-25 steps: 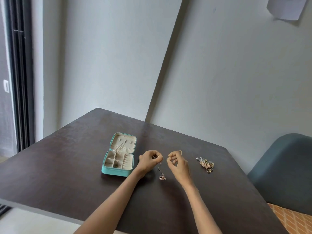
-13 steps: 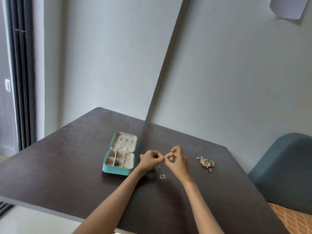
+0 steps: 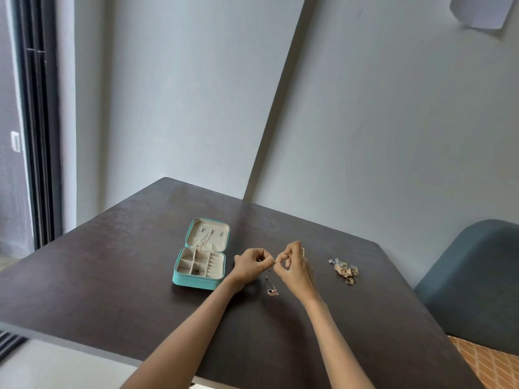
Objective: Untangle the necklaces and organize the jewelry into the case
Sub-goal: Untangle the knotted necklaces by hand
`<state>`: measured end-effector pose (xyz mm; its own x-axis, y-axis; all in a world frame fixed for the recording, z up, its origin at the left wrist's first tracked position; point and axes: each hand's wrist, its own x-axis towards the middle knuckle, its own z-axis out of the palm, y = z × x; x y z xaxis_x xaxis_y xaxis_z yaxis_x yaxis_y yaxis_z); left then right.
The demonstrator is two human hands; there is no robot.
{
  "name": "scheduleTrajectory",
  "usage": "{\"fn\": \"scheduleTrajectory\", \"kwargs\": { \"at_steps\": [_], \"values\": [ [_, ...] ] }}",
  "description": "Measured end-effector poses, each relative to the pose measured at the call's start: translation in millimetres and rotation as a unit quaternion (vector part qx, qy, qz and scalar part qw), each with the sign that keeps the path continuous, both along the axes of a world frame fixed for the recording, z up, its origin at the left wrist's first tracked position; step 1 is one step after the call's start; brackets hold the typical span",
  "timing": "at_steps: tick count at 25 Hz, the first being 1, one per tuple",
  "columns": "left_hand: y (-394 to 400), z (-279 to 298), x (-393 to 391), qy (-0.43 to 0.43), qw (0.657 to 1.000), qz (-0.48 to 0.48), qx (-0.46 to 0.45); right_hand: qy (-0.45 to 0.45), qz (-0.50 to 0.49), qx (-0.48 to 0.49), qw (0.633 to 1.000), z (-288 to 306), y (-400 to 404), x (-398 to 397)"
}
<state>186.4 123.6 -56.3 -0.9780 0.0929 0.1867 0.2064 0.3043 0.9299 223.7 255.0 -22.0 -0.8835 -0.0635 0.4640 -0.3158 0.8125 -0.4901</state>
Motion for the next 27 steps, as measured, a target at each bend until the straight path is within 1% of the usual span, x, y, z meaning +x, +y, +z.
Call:
{"fn": "scheduleTrajectory", "kwargs": {
  "at_steps": [3, 4, 6, 9, 11, 14, 17, 21, 23, 25, 27],
  "values": [
    [-3, -3, -3, -0.006, 0.998, -0.015, 0.062, 0.001, -0.037, -0.126, 0.991, -7, 7, -6],
    [-3, -6, -6, -0.005, 0.997, -0.022, 0.07, -0.004, -0.043, -0.144, 0.989, -7, 9, -6],
    [-2, -6, -7, -0.004, 0.998, -0.02, 0.06, -0.002, -0.03, -0.137, 0.99, -10, 17, -7],
    [0, -4, -4, -0.003, 0.999, 0.001, 0.034, -0.007, 0.012, -0.067, 0.998, -12, 17, -10],
    [0, -4, -3, -0.002, 0.999, 0.006, 0.034, -0.007, 0.012, -0.025, 1.0, -11, 13, -12],
    [-2, -7, -4, -0.001, 0.999, -0.002, 0.053, 0.003, -0.01, -0.005, 1.0, -10, 8, -11],
    [-1, -6, -6, -0.004, 0.999, -0.003, 0.049, 0.003, -0.009, -0.016, 1.0, -11, 9, -12],
    [-1, -3, 0, 0.01, 1.0, 0.013, 0.015, -0.025, -0.002, -0.022, 0.999, -10, 11, -16],
    [-1, -2, 1, 0.008, 1.0, 0.01, 0.012, -0.033, 0.0, -0.064, 0.997, -11, 9, -20],
    [-2, -2, 1, 0.001, 0.999, -0.01, 0.035, -0.046, -0.019, -0.114, 0.992, -14, 8, -24],
    [-3, -5, -3, 0.002, 0.998, -0.023, 0.059, -0.057, -0.033, -0.129, 0.99, -19, 11, -25]
  ]
}}
